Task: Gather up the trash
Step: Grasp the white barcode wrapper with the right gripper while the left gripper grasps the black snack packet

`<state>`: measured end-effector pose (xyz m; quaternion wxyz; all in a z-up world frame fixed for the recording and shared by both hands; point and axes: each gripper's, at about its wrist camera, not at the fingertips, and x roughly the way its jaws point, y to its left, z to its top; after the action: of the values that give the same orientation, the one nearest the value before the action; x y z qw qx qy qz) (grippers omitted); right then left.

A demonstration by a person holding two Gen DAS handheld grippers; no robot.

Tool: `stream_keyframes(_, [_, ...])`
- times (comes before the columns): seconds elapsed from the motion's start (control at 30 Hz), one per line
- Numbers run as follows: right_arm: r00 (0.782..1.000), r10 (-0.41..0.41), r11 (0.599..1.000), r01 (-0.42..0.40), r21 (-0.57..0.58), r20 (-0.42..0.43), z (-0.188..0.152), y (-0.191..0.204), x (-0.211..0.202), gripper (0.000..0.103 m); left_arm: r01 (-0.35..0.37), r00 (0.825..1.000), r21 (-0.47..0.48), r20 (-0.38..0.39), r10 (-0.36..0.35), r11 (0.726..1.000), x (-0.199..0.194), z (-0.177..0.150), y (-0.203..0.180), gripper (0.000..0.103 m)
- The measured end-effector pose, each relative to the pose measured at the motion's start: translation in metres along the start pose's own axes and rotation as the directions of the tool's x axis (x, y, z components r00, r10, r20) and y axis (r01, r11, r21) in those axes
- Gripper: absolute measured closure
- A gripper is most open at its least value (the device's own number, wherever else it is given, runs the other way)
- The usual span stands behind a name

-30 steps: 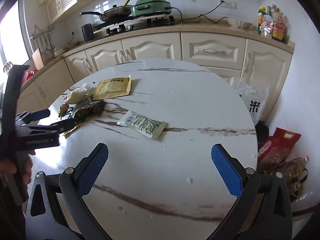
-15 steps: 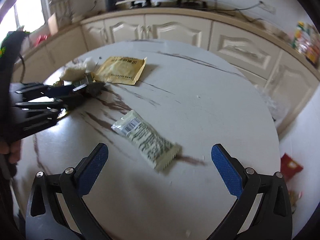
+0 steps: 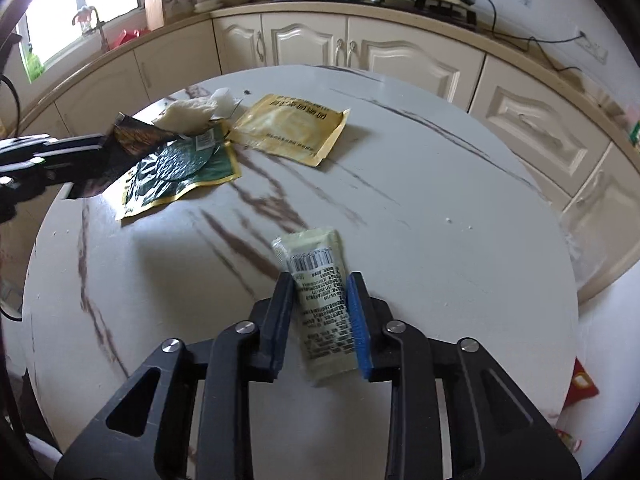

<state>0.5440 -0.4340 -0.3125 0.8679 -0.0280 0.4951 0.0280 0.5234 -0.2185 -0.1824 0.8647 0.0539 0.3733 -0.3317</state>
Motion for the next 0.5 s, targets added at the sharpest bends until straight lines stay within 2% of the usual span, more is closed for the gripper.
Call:
stream_keyframes(0.03, [1.000,-0.005,1.000,0.005,0.006,0.000,-0.001,0.002,-0.001,0.089,0.008,1.000,-0.002,0.007,-0.008,1.000,-0.014,0.000,0.005,0.092])
stream_keyframes(0.13, [0.999,-0.028,0.999,0.027,0.045,0.025,-0.006,0.007,-0.009,0.094,0.027,0.999,-0.008,0.025,-0.027,1.000,-0.042,-0.004,0.009,0.095])
stream_keyframes(0.23, [0.999,-0.023,0.998,0.020,0.063,0.044,-0.009,0.016,-0.020,0.095,0.032,0.999,-0.015,0.044,-0.031,0.999,-0.067,-0.013,0.013,0.096])
stream_keyframes(0.3, [0.997,-0.025,0.998,0.021,0.067,0.067,-0.008,0.026,-0.032,0.095,0.045,0.997,-0.023,0.058,-0.044,0.999,-0.084,-0.020,0.015,0.103])
stream_keyframes(0.4, [0.993,-0.008,0.997,-0.001,0.075,0.114,-0.001,0.045,-0.054,0.095,0.064,0.995,-0.040,0.080,-0.061,0.997,-0.109,-0.030,0.022,0.102])
stream_keyframes(0.5, [0.990,0.002,0.997,-0.013,0.076,0.140,0.007,0.069,-0.067,0.095,0.064,0.997,-0.036,0.050,-0.062,0.997,-0.114,-0.042,0.028,0.101])
